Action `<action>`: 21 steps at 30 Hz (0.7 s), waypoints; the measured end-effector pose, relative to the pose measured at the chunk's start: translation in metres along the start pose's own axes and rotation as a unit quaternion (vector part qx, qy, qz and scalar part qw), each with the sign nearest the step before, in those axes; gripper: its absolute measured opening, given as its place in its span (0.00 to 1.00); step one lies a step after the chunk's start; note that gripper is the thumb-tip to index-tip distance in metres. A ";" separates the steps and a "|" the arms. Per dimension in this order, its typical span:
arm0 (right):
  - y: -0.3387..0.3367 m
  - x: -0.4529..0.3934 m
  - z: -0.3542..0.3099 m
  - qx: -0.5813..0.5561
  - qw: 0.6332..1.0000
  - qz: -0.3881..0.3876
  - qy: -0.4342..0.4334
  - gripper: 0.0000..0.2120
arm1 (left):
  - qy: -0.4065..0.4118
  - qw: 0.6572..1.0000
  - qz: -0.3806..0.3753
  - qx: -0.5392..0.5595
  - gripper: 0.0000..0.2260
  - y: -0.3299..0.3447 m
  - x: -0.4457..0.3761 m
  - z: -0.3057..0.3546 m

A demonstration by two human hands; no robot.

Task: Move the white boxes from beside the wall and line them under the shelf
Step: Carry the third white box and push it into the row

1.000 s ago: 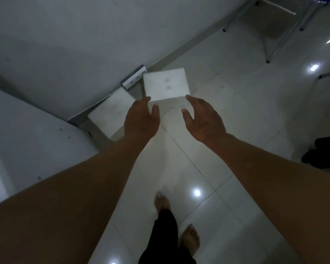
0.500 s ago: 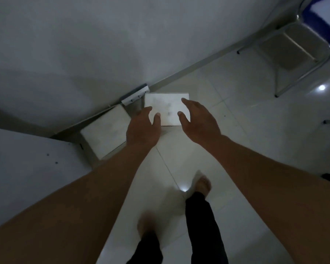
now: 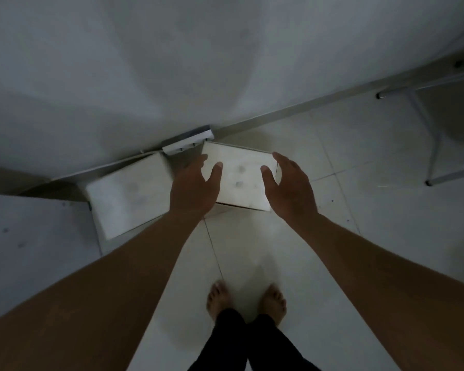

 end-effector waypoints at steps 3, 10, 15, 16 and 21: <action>0.033 -0.027 0.034 -0.042 0.998 0.039 0.031 0.26 | 0.005 1.000 -0.002 -0.007 0.22 0.034 -0.045 -0.018; 0.133 -0.082 0.137 -0.094 0.990 0.087 0.063 0.31 | 0.038 0.998 0.019 -0.041 0.33 0.129 -0.153 -0.074; 0.189 -0.105 0.188 -0.136 0.981 0.114 0.078 0.35 | 0.024 0.997 0.074 -0.024 0.29 0.172 -0.199 -0.102; 0.196 -0.108 0.195 -0.143 0.980 0.119 0.078 0.36 | 0.013 0.997 0.074 -0.008 0.30 0.178 -0.205 -0.107; 0.212 -0.130 0.218 -0.181 0.974 0.114 0.071 0.38 | -0.010 0.997 0.063 0.050 0.36 0.202 -0.235 -0.120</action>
Point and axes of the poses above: each hand's wrist, its own x-axis away from the middle knuckle, its own y-axis out of the palm, z = x × y, the point moved 4 cm from there along -x, towards the middle knuckle, and after that the axes turned 9 degrees about -y, right-handed, at the moved point
